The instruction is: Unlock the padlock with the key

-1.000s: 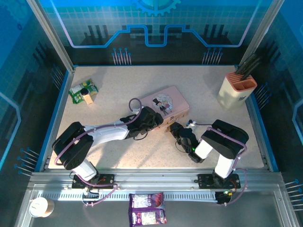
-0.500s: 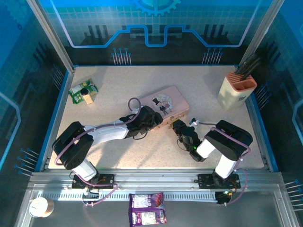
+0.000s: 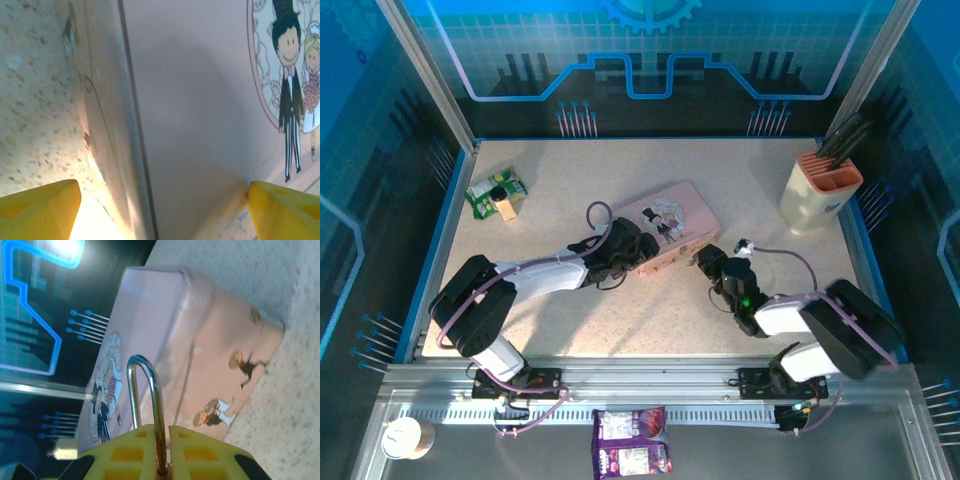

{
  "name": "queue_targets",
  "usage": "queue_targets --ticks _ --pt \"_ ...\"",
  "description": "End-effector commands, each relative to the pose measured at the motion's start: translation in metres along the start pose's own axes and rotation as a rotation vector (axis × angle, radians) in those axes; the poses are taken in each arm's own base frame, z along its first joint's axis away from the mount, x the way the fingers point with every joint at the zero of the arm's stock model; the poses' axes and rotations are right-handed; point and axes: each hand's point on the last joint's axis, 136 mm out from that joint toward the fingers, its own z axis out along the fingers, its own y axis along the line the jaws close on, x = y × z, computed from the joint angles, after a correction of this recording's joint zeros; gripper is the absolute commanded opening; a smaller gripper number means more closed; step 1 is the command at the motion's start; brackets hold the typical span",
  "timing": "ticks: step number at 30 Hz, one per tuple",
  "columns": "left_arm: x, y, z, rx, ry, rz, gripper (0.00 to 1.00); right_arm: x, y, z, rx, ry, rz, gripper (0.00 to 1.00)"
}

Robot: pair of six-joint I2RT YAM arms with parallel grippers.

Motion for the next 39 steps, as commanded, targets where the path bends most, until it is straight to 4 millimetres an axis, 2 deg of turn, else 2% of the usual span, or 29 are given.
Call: queue_targets --ticks 1,3,5,9,15,24,33,39 --pt "-0.015 0.000 -0.018 -0.040 -0.025 0.133 0.89 0.010 0.003 -0.014 0.048 0.155 -0.295 0.00" --pt "-0.023 -0.003 -0.036 -0.021 -0.068 0.205 0.91 0.006 0.012 -0.028 0.033 0.189 -0.416 0.00" --pt "-0.029 0.003 -0.052 -0.021 -0.110 0.256 0.93 0.005 0.017 -0.042 0.027 0.232 -0.508 0.00" --pt "-0.028 0.028 -0.078 -0.028 -0.168 0.350 0.96 -0.001 0.032 -0.071 -0.001 0.298 -0.666 0.00" --pt "-0.020 0.063 -0.105 0.010 -0.233 0.404 0.98 0.007 0.031 -0.095 0.033 0.463 -0.819 0.00" --pt "-0.017 0.088 -0.126 0.044 -0.305 0.427 0.99 0.032 0.007 -0.093 0.093 0.646 -0.822 0.00" --pt "-0.020 0.092 -0.128 0.044 -0.339 0.432 0.99 0.064 -0.035 -0.087 0.228 0.853 -0.756 0.00" --pt "-0.020 0.093 -0.128 0.043 -0.335 0.433 0.99 0.074 -0.048 -0.081 0.277 0.916 -0.732 0.00"
